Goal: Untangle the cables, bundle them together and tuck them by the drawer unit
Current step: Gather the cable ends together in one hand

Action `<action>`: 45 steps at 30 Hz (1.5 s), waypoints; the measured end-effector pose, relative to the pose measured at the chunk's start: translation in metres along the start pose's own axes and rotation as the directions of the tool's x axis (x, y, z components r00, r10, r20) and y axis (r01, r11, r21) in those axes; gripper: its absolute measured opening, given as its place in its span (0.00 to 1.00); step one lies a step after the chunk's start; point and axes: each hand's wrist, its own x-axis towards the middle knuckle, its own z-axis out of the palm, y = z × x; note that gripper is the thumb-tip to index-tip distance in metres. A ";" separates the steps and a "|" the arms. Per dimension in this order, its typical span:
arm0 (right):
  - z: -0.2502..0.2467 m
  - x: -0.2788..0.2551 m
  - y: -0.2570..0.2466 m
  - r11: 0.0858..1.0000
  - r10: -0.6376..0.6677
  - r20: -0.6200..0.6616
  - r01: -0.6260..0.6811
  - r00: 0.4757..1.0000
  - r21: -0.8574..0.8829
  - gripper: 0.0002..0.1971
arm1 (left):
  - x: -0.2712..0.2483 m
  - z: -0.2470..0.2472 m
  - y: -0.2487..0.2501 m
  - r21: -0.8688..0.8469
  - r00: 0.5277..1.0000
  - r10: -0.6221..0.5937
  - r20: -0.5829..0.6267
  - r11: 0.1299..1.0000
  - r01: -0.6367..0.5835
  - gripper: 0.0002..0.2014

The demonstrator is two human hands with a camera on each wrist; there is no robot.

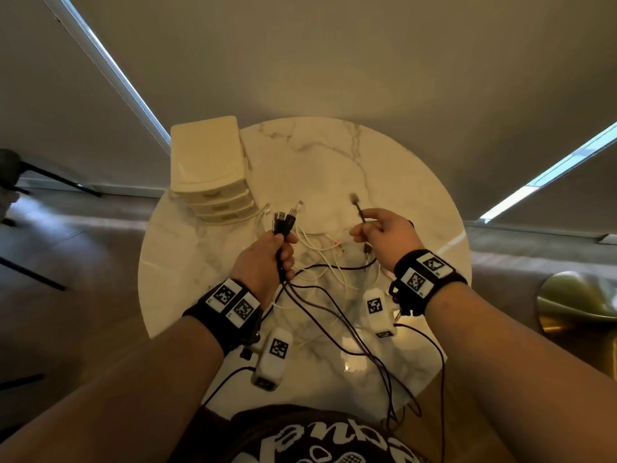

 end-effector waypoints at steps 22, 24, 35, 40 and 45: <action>0.028 -0.099 -0.073 0.929 -0.290 0.111 0.307 0.951 -0.205 0.17 | -0.057 0.032 0.003 0.155 0.970 0.242 0.025 0.958 -0.243 0.08; 0.029 -0.099 -0.082 0.906 -0.336 0.183 0.370 0.924 -0.206 0.28 | -0.062 0.034 0.004 0.192 0.962 0.257 0.093 0.944 -0.270 0.08; 0.027 -0.091 -0.070 0.938 -0.295 0.337 0.339 0.894 -0.078 0.29 | -0.057 0.014 0.028 -0.084 0.983 0.163 -0.081 0.982 -0.170 0.16; 0.007 -0.085 -0.005 0.746 -0.029 0.442 0.314 0.896 -0.587 0.16 | -0.034 -0.032 0.055 -0.511 0.972 0.128 -0.198 0.832 -0.214 0.20; -0.012 -0.079 0.039 0.752 0.070 0.312 0.156 0.948 -0.641 0.20 | -0.039 -0.077 0.058 -0.489 0.921 0.114 -0.371 0.819 -0.299 0.16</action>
